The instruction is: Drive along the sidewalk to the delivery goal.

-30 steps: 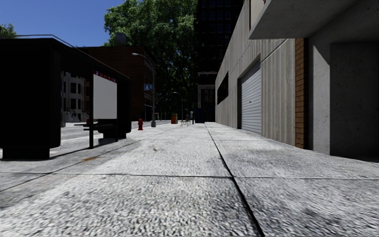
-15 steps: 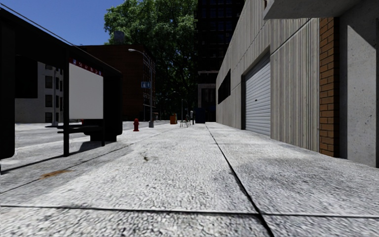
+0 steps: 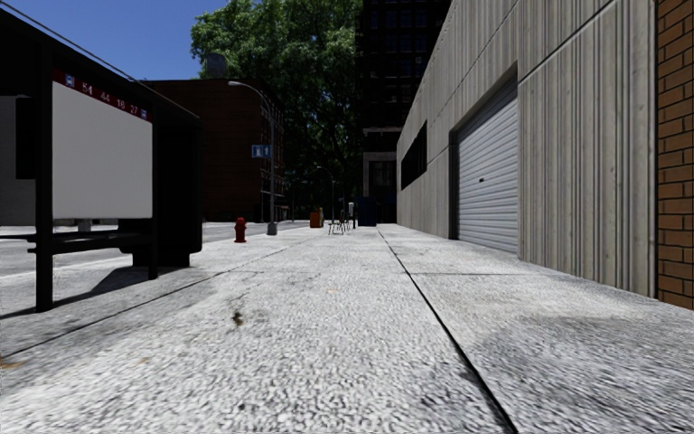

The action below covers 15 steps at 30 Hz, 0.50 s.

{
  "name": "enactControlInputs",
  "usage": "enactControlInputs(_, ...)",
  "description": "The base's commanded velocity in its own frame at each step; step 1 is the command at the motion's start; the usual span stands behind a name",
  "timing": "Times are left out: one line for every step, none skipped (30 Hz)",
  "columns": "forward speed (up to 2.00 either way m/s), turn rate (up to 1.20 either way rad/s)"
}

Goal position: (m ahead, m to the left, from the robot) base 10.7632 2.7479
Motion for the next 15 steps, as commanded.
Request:
enactControlInputs(2.00,0.00)
enactControlInputs(2.00,0.00)
enactControlInputs(2.00,0.00)
enactControlInputs(2.00,0.00)
enactControlInputs(2.00,0.02)
enactControlInputs(2.00,0.04)
enactControlInputs(2.00,0.04)
enactControlInputs(2.00,0.06)
enactControlInputs(2.00,0.07)
enactControlInputs(2.00,0.07)
enactControlInputs(2.00,0.07)
enactControlInputs(2.00,0.07)
enactControlInputs(2.00,0.07)
enactControlInputs(2.00,0.07)
enactControlInputs(2.00,0.07)
